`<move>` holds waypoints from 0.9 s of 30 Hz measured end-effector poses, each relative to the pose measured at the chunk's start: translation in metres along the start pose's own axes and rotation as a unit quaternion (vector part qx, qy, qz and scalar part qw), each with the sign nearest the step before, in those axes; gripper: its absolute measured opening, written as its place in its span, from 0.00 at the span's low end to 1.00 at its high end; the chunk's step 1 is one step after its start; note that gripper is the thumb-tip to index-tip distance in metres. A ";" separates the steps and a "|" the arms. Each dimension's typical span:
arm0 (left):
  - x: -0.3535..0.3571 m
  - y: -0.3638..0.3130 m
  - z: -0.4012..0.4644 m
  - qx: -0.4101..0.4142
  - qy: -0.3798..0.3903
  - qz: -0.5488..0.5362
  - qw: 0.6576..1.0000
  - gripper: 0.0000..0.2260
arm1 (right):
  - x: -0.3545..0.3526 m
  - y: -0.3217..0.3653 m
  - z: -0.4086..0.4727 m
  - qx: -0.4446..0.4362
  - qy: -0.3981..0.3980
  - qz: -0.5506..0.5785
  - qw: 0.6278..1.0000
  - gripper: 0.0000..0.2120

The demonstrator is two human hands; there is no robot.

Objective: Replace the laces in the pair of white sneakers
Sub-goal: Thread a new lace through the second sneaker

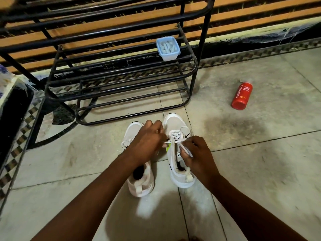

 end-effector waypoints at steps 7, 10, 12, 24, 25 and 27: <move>-0.027 0.010 -0.003 -0.166 -0.239 -0.614 0.734 0.11 | 0.001 -0.003 0.000 0.003 -0.004 0.008 1.000 0.09; -0.037 0.021 -0.006 -0.159 -0.235 -0.561 0.778 0.14 | 0.004 -0.003 0.000 -0.001 -0.005 0.010 1.000 0.07; -0.048 0.021 -0.004 -0.064 -0.190 -0.283 0.938 0.08 | 0.004 -0.004 -0.001 0.006 -0.008 0.023 1.000 0.07; -0.024 0.014 -0.009 -0.140 -0.167 -0.231 0.948 0.13 | 0.003 -0.001 0.001 -0.005 -0.021 0.008 1.000 0.08; -0.027 0.017 -0.012 -0.162 -0.193 -0.205 0.946 0.12 | 0.003 0.000 0.001 -0.004 -0.020 0.006 1.000 0.08; -0.028 0.021 -0.013 -0.195 -0.207 -0.139 0.949 0.09 | 0.003 0.000 0.001 -0.001 -0.019 0.000 1.000 0.07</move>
Point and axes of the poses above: each hand's wrist, its own z-axis towards the middle knuckle, its own x-axis out of the palm, y = z × x, the point moved 8 cm from there along z, towards the middle knuckle, and after that the axes turned 13 degrees about -z, right-handed, at the moved point
